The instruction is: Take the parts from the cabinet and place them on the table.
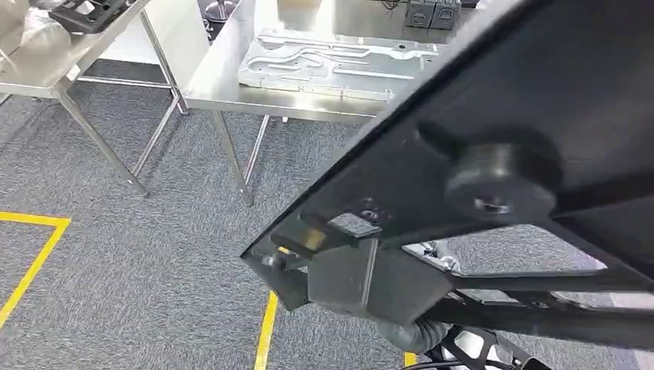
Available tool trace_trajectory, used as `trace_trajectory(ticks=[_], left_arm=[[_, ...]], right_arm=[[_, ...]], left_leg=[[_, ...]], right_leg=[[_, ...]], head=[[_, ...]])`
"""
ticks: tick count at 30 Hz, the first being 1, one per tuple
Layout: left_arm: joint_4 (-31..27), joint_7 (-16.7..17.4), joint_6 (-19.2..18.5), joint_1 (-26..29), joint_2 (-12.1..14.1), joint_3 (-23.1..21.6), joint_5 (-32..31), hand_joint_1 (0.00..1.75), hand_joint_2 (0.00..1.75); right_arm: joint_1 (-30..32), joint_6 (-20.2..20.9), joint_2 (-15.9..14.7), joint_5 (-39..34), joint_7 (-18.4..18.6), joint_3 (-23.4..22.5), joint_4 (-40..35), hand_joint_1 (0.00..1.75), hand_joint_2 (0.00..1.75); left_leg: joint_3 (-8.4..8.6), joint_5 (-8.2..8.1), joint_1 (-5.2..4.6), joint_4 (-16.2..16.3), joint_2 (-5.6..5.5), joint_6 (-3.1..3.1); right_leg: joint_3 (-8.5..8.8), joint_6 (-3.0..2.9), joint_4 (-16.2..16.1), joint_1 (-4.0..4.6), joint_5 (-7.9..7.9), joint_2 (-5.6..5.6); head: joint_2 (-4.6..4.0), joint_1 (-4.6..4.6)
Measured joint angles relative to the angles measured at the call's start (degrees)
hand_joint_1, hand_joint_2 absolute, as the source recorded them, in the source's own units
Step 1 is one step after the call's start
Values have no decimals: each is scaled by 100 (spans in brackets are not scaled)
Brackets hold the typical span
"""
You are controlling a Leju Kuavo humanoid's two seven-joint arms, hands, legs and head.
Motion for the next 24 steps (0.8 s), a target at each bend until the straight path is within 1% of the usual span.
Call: trace_trajectory(ticks=[1, 2, 3, 4, 5, 6, 7, 8, 9, 10, 11, 12, 13, 14, 15, 16, 17, 18, 19, 20, 21, 22, 23, 24], left_arm=[[0, 13, 2, 7, 2, 0, 2, 0, 175], [0, 26, 2, 10, 0, 2, 7, 0, 175], [0, 26, 2, 12, 0, 0, 4, 0, 175], [0, 26, 2, 13, 0, 0, 4, 0, 175], [0, 26, 7, 12, -4, 0, 4, 0, 175], [0, 22, 9, 0, -4, 0, 7, 0, 175], [0, 22, 15, -1, 0, 0, 9, 0, 175], [0, 22, 15, 6, 0, 0, 15, 0, 175], [0, 22, 17, 4, 0, 0, 20, 0, 175], [-2, 22, 20, -3, 15, 0, 26, 0, 175], [-2, 16, 22, -11, 13, 0, 26, 0, 175], [-2, 13, 20, -14, 13, 0, 26, 0, 175], [-2, 13, 20, -10, 13, 0, 26, 0, 175], [-2, 11, 20, 6, 15, 0, 24, 0, 175], [-2, 11, 20, 23, 15, 0, 24, 0, 175], [-2, 4, 20, 35, 15, 0, 24, 0, 175], [-2, 4, 17, 38, 17, 0, 17, 0, 175], [-2, 2, 18, 37, 20, 0, -2, 0, 175], [-2, -6, 17, 42, 24, 0, -2, 0, 175], [-2, -9, 15, 61, 28, 0, -4, 0, 175], [0, -11, 13, 58, 30, 0, -13, 0, 175], [-2, -20, 13, 49, 31, -2, -13, 0, 175], [-2, -22, 13, 55, 31, -2, -18, 0, 175], [-2, -28, 11, 48, 31, -2, -20, 0, 175]], right_arm=[[0, -26, -22, -31, 0, 0, 0, 171, 175], [-4, -61, -46, -75, -2, 0, 0, 171, 175], [-8, -70, -72, -140, -2, 0, 0, 171, 175], [-17, -72, -103, -199, -5, 0, 2, 171, 175], [-14, -74, -138, -265, -5, -2, 7, 171, 175], [-37, -83, -162, -332, -5, -2, 7, 171, 175], [-53, -101, -186, -378, -7, -7, 2, 171, 175], [-62, -112, -204, -411, -7, -11, 2, 171, 175], [-62, -125, -214, -422, -7, -11, 2, 171, 175], [-55, -142, -227, -433, -7, -11, -11, 171, 175], [-69, -155, -239, -442, -7, -11, -20, 171, 175], [-76, -164, -245, -446, -7, -11, -28, 171, 175], [-67, -173, -254, -446, -7, -9, -28, 171, 175], [-65, -182, -273, -450, -7, -9, -28, 171, 175], [-62, -188, -291, -459, -7, -9, -28, 171, 175], [-60, -201, -311, -470, -7, -9, -31, 171, 175], [-58, -219, -324, -475, -7, -9, -33, 171, 175], [-58, -241, -335, -474, -7, -9, -42, 171, 175], [-58, -256, -346, -477, -7, -9, -52, 171, 175], [-58, -267, -361, -479, -7, -11, -61, 171, 175], [-36, -273, -374, -479, -7, -11, -65, 171, 175], [-38, -289, -389, -485, -7, -11, -87, 171, 175], [-31, -306, -405, -490, -7, -15, -103, 171, 175], [-28, -324, -429, -494, -7, -20, -129, 171, 175]], left_leg=[[56, -48, 2, 0, -1, -9], [127, -98, 3, 0, 7, -21], [216, -158, 5, -1, 8, -35], [284, -216, 5, -7, 10, -55], [352, -260, -3, 6, 24, -89], [332, -283, -14, -27, 22, -129], [337, -303, -14, -78, 45, -166], [379, -257, -16, -16, 64, -211], [402, -234, -22, 21, 66, -245], [311, -229, -3, 201, 62, -270], [141, -203, 2, 536, 53, -269], [-141, -291, 14, 991, 50, -292], [-403, -478, 25, 1366, 51, -317], [-654, -742, 29, 1683, 51, -338], [-807, -890, 29, 1801, 52, -359], [-862, -895, 30, 1709, 52, -358], [-822, -733, 30, 1416, 50, -335], [-717, -438, 30, 1004, 46, -307], [-585, -17, 30, 517, 27, -271], [-551, 434, 26, 154, -31, -261], [-540, 270, -15, 164, -18, -244], [-492, 313, -26, 163, -20, -198], [-492, 319, -18, 138, -13, -155], [-444, 295, -24, 137, -4, -116]], right_leg=[[-31, -5, -139, -7, 160, -14], [53, -27, -477, -8, 409, -31], [226, -47, -980, -3, 741, -58], [381, -90, -1454, 9, 1096, -111], [385, -126, -1608, 44, 1193, -163], [389, -167, -1673, 74, 1104, -155], [400, -213, -1681, 87, 1179, -128], [426, -244, -1708, 65, 1159, -83], [491, -284, -1732, 55, 1141, -61], [570, -313, -1789, 35, 1133, -50], [629, -358, -1804, 36, 1101, -48], [667, -384, -1804, 36, 1060, -39], [706, -392, -1804, 40, 1019, -19], [758, -394, -1804, 45, 966, 8], [815, -391, -1804, 46, 922, 39], [884, -384, -1804, 46, 869, 68], [967, -371, -1804, 45, 813, 97], [1050, -359, -1804, 45, 756, 115], [1134, -343, -1804, 45, 692, 126], [1152, -319, -1798, 50, 640, 141], [1179, -276, -1790, 59, 603, 189], [1173, -234, -1797, 57, 550, 194], [1208, -197, -1735, 57, 566, 200], [1239, -171, -1748, 62, 556, 197]], head=[[0, 2], [0, 2], [0, 2], [0, 2], [0, 0], [0, 13], [0, 11], [0, 9], [0, 11], [0, 11], [0, 7], [0, 9], [0, 6], [0, 4], [0, 7], [0, 7], [0, 7], [0, 7], [0, 7], [0, 7], [0, 6], [0, 7], [0, 9], [0, 7]])
